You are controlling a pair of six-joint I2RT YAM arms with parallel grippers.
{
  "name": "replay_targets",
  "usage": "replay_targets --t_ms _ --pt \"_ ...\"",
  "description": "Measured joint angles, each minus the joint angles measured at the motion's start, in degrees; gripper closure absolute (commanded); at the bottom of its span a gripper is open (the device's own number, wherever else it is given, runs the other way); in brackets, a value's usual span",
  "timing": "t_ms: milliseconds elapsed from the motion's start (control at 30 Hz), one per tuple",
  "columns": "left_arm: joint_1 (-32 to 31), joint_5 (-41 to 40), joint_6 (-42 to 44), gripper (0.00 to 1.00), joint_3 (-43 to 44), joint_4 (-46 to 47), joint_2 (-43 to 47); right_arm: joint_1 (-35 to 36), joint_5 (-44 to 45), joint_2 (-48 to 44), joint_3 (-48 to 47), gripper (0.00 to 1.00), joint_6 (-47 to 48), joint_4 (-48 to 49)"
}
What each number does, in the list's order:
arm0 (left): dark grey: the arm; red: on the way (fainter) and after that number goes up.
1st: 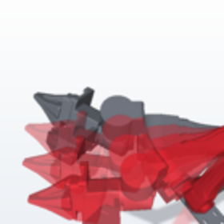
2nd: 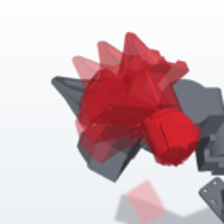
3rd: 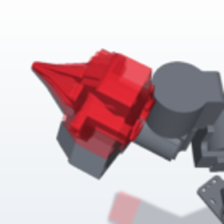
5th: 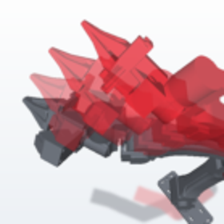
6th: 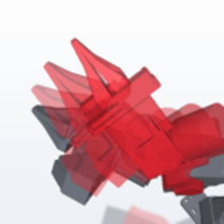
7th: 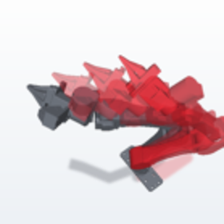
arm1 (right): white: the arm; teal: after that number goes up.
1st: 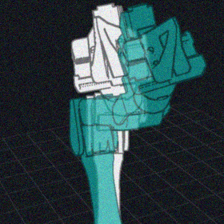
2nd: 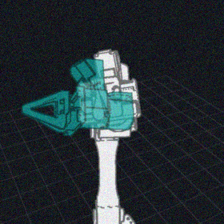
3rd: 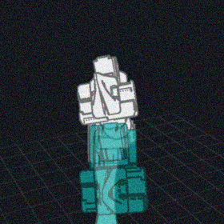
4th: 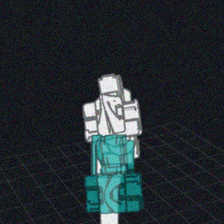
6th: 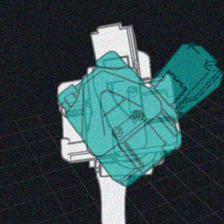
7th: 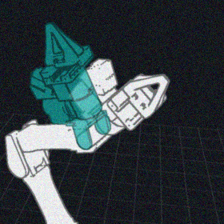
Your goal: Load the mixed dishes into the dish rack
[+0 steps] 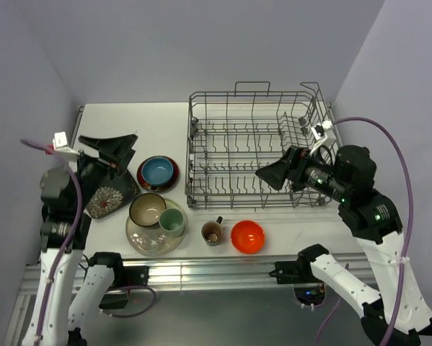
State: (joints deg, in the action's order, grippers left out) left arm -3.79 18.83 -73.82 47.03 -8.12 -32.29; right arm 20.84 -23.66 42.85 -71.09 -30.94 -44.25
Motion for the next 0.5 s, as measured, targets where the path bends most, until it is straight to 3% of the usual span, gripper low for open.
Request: replay_targets --t_ms 33,167,300,500 --pt "-0.02 -0.04 1.18 0.04 2.21 -2.86 -2.75 0.22 1.22 0.96 0.00 0.00 0.59 -0.81" --pt "-0.04 -4.35 9.75 0.37 17.11 -18.12 -16.04 0.70 6.73 5.53 0.00 0.00 2.54 -3.78" --pt "-0.04 -11.52 16.55 0.39 24.81 -28.22 -24.87 0.94 9.64 9.31 0.46 0.00 4.22 -5.22" --pt "-0.39 -19.15 21.22 0.41 21.59 -35.23 -32.87 1.05 13.03 11.28 1.03 0.00 6.58 -6.21"
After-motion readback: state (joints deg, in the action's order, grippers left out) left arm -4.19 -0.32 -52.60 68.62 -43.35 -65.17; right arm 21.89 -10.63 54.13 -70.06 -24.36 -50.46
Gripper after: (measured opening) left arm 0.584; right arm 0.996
